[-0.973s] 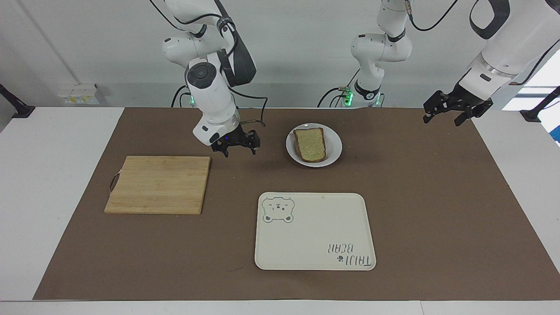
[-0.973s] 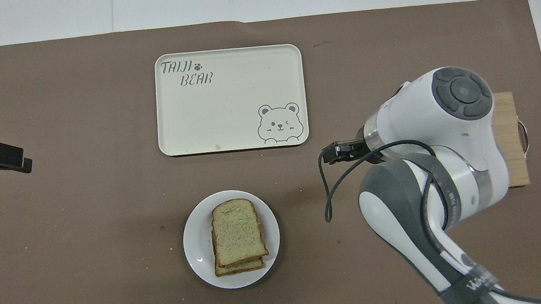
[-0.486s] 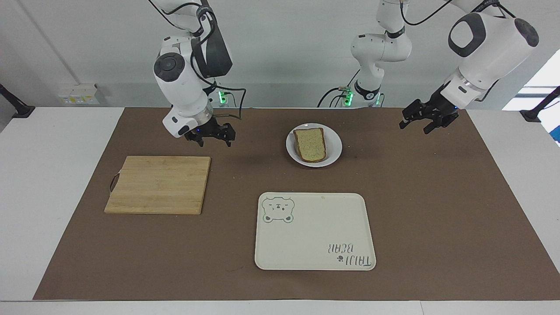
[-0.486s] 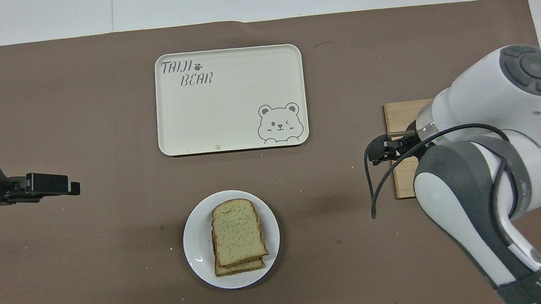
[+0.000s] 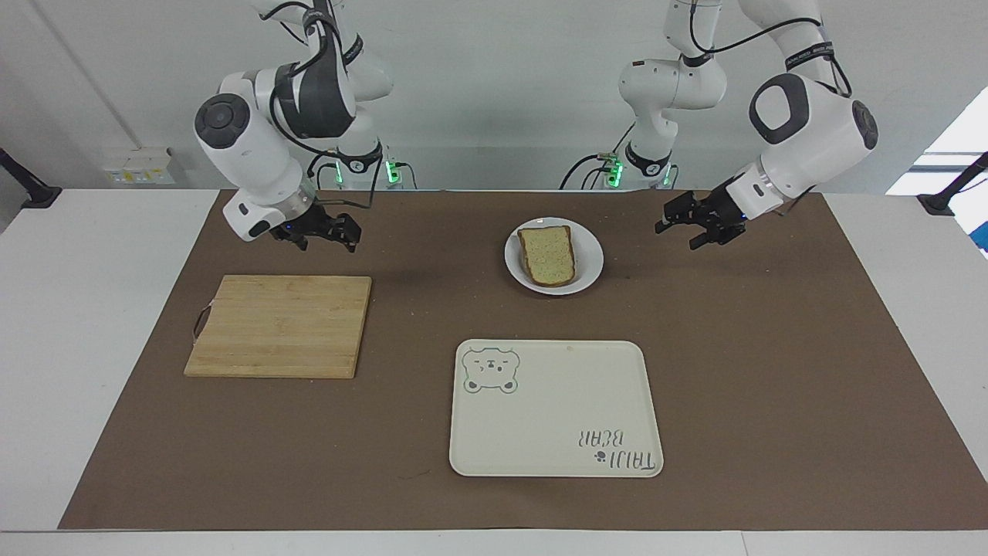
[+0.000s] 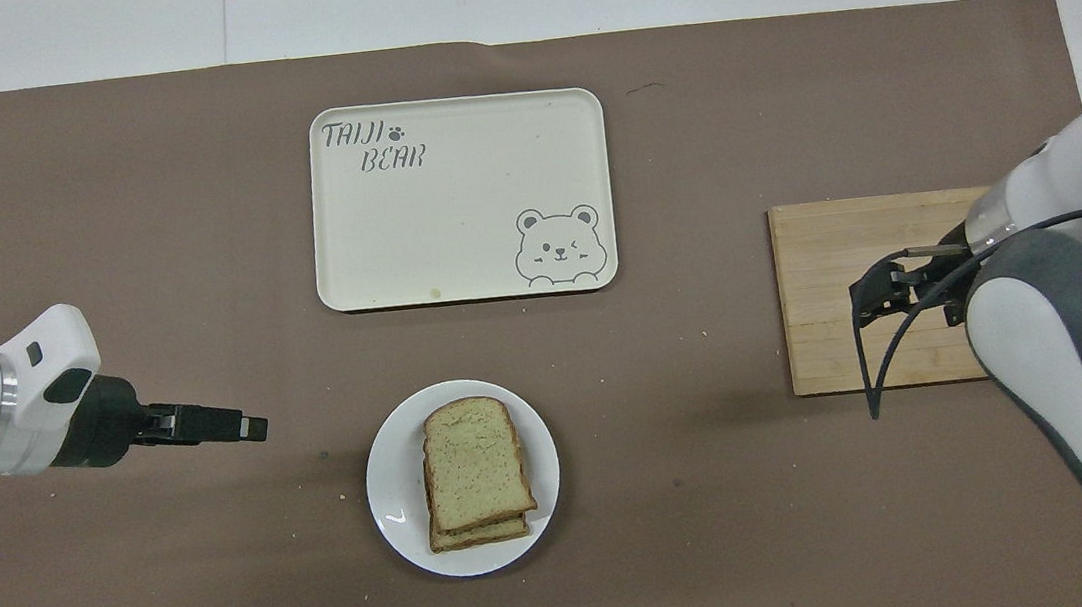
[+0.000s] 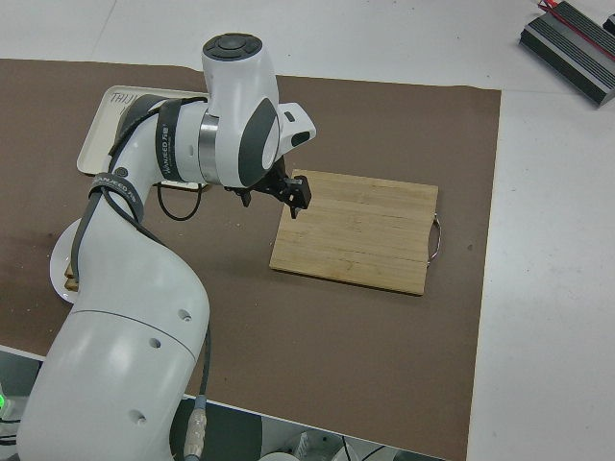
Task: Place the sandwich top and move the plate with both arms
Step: 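Withdraw the right gripper while the left gripper reaches toward the plate, then grip the plate rim with the left gripper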
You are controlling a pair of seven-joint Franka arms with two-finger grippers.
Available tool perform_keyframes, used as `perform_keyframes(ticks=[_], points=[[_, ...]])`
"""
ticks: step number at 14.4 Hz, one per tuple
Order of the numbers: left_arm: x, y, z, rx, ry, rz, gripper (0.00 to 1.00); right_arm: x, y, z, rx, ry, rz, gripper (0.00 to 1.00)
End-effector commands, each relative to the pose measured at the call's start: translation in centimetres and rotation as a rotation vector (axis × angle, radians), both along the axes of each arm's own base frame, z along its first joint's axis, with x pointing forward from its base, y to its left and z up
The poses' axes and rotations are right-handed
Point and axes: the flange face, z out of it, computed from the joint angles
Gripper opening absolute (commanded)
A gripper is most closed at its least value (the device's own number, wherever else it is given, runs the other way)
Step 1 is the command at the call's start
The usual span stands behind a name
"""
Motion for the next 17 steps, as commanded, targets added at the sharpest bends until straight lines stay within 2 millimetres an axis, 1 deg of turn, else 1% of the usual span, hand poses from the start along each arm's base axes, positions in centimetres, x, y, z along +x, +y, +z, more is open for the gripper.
perform_keyframes(ticks=[1,3,5,6,7,8,9,10,11,12,14,17], points=[[-2.8,-1.5,-4.9,-0.06,-0.034,-0.029,1.0,-0.4,-3.0,0.6,-0.044,-0.004,0.025,1.0],[-4.3,-2.8,-7.5,-0.094,-0.038,-0.027,1.0,0.1,-5.3,2.9,-0.045,-0.051,-0.005,1.0],[-6.0,-4.6,-9.6,-0.096,-0.027,-0.02,1.0,0.1,-6.3,5.3,-0.049,-0.098,-0.024,1.0],[-6.8,-5.1,-10.9,-0.079,-0.026,-0.013,1.0,0.0,-6.8,6.5,-0.05,-0.12,-0.034,1.0],[-7.4,-5.8,-12.1,-0.08,-0.023,0.011,1.0,-0.1,-6.9,7.9,-0.051,-0.145,-0.036,1.0],[-8.0,-7.3,-12.5,-0.105,-0.014,0.026,1.0,0.0,-6.8,9.1,-0.052,-0.168,-0.034,1.0],[-8.4,-8.0,-12.8,-0.121,-0.004,0.037,1.0,0.0,-6.7,10.2,-0.053,-0.191,-0.034,1.0],[-8.8,-7.9,-13.2,-0.117,0.0,0.042,0.97,0.0,-6.8,11.5,-0.054,-0.212,-0.033,1.0],[-9.5,-8.3,-13.7,-0.111,0.008,0.031,0.9,0.1,-6.8,13.0,-0.056,-0.229,-0.033,1.0],[-9.8,-8.2,-13.8,-0.11,0.011,0.03,0.84,0.1,-6.8,14.4,-0.057,-0.241,-0.033,1.0],[-9.8,-8.2,-13.9,-0.111,0.009,0.027,0.82,-0.1,-6.5,16.7,-0.059,-0.263,-0.029,1.0],[-9.7,-8.1,-14.8,-0.103,0.02,0.037,0.74,-0.8,-5.6,21.1,-0.059,-0.306,-0.013,1.0]])
